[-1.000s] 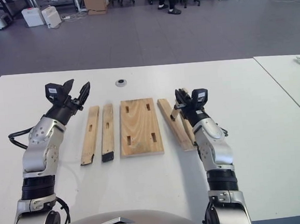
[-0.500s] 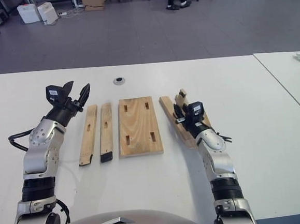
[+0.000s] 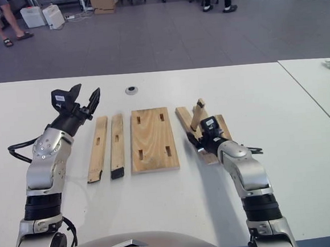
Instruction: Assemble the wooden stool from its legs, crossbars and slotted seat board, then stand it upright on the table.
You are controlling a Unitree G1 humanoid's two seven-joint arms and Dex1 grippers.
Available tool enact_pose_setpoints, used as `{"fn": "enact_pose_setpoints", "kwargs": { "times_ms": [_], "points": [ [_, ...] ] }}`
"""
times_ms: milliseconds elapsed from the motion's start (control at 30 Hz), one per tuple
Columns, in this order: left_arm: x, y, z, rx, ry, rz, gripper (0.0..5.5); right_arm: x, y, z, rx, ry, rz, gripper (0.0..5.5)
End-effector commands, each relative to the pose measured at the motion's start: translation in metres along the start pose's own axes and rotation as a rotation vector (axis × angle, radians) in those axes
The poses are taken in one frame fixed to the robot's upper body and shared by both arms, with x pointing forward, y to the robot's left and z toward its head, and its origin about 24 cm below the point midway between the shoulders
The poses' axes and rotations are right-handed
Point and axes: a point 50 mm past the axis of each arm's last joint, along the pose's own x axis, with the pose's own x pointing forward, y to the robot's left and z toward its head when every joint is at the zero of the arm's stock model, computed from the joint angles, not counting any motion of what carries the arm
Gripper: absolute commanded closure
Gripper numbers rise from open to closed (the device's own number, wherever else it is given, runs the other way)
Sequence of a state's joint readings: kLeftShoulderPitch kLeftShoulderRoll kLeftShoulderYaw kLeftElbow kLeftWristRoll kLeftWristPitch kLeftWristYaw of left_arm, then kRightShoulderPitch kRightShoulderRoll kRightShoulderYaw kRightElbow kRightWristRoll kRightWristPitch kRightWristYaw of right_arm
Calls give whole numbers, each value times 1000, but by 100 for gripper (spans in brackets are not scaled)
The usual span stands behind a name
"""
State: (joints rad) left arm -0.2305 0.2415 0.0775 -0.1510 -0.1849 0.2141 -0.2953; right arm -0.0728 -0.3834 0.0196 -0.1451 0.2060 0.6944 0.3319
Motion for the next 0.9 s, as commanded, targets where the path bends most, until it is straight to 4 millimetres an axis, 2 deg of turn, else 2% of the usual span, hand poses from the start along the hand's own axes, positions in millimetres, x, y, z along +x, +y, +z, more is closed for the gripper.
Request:
{"fn": "enact_pose_setpoints", "kwargs": {
  "times_ms": [33, 233, 367, 633, 700, 800, 900],
  "points": [
    [3, -3, 3, 15, 2, -4, 240, -3, 2, -4, -75, 61, 24, 193],
    [3, -4, 2, 14, 5, -4, 240, -3, 5, -2, -174, 59, 25, 193],
    [4, -4, 1, 14, 9, -8, 240, -2, 3, -9, -141, 96, 2, 193],
    [6, -11, -1, 14, 26, -41, 240, 2, 4, -8, -19, 133, 25, 328],
    [10, -13, -1, -49, 48, -45, 203, 4, 4, -4, 17, 118, 20, 343],
    [24, -19, 3, -312, 102, -76, 149, 3, 1, 34, 70, -73, 45, 343],
    [37, -37, 12, -630, 145, -194, 127, -5, 9, 79, -2, -287, 144, 343]
  ]
}}
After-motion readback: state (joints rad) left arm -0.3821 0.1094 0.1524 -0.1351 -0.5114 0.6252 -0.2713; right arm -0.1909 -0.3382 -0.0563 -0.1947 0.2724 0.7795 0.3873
